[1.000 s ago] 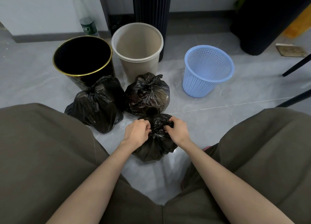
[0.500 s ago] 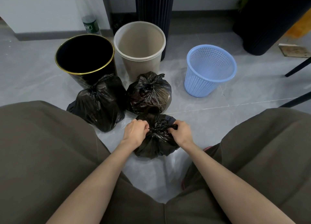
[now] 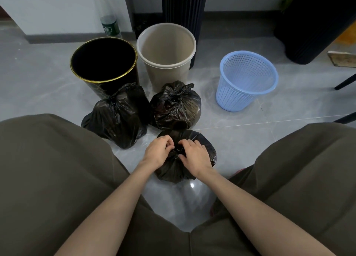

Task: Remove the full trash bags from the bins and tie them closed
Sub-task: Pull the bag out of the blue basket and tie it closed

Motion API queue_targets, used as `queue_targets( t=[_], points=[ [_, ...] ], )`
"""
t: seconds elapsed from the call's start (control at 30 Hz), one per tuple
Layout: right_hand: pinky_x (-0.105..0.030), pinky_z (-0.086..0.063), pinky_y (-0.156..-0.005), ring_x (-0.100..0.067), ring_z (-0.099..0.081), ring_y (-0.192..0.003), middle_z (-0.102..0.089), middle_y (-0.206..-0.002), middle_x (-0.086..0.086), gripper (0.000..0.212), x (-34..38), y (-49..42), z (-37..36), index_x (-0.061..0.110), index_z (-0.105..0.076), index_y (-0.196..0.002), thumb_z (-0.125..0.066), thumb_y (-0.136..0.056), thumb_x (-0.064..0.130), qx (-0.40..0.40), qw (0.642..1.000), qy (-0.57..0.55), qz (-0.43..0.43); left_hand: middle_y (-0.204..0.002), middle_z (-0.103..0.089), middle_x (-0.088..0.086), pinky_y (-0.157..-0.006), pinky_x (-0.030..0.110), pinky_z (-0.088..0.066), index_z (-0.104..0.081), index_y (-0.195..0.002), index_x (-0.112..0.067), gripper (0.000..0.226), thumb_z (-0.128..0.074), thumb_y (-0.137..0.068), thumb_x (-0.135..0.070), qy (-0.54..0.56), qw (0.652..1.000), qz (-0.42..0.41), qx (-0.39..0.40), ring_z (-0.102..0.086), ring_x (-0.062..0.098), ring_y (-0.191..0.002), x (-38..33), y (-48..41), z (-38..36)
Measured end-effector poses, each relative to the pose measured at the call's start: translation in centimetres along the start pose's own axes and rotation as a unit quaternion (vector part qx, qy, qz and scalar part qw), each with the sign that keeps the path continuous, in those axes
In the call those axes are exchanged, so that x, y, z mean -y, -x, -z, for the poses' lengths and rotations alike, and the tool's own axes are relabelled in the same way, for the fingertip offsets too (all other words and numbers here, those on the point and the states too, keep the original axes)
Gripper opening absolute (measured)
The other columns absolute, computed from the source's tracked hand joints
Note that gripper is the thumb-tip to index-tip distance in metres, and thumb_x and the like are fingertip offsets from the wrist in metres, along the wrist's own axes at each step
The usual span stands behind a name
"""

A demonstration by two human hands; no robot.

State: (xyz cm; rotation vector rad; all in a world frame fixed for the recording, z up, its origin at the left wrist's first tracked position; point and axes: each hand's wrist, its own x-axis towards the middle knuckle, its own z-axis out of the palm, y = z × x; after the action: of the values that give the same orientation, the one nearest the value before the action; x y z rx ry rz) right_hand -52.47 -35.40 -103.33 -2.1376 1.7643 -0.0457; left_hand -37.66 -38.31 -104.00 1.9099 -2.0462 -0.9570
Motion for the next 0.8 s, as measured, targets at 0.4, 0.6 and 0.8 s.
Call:
queue_targets(
  t=[0.4, 0.6, 0.8],
  points=[
    [-0.038, -0.049, -0.085, -0.030, -0.061, -0.100, -0.065, -0.111, -0.007, 0.021, -2.8, -1.0, 2.5, 0.015, -0.062, -0.107, -0.050, -0.093, 0.024, -0.058, 0.983, -0.127, -0.118, -0.106, -0.063, 0.000, -0.093, 0.024, -0.042, -0.065, -0.107, -0.017, 0.019, -0.058, -0.090, -0.015, 0.090, 0.992, -0.067, -0.054, -0.057, 0.013, -0.101, -2.5, -2.0, 0.2],
    [-0.038, -0.048, -0.080, -0.032, -0.061, -0.096, -0.066, -0.105, -0.009, 0.019, -5.3, -1.6, 5.5, 0.012, -0.059, -0.103, -0.047, -0.093, 0.025, -0.137, 0.959, -0.143, -0.203, -0.129, -0.056, 0.006, -0.108, 0.030, -0.035, -0.056, -0.128, -0.018, 0.033, -0.050, -0.095, -0.018, 0.114, 0.991, -0.074, -0.020, -0.048, 0.019, -0.123, -5.2, -4.3, 0.4],
    [-0.042, -0.045, -0.085, -0.037, -0.059, -0.099, -0.065, -0.105, -0.016, 0.017, -8.6, -2.7, 6.5, 0.009, -0.056, -0.103, -0.045, -0.094, 0.019, -0.191, 0.905, -0.219, -0.312, -0.128, -0.059, 0.004, -0.094, 0.024, -0.043, -0.048, -0.136, -0.020, 0.040, -0.047, -0.096, -0.016, 0.178, 0.983, -0.032, 0.036, -0.058, 0.014, -0.102, -7.0, -5.8, -0.2]
  ],
)
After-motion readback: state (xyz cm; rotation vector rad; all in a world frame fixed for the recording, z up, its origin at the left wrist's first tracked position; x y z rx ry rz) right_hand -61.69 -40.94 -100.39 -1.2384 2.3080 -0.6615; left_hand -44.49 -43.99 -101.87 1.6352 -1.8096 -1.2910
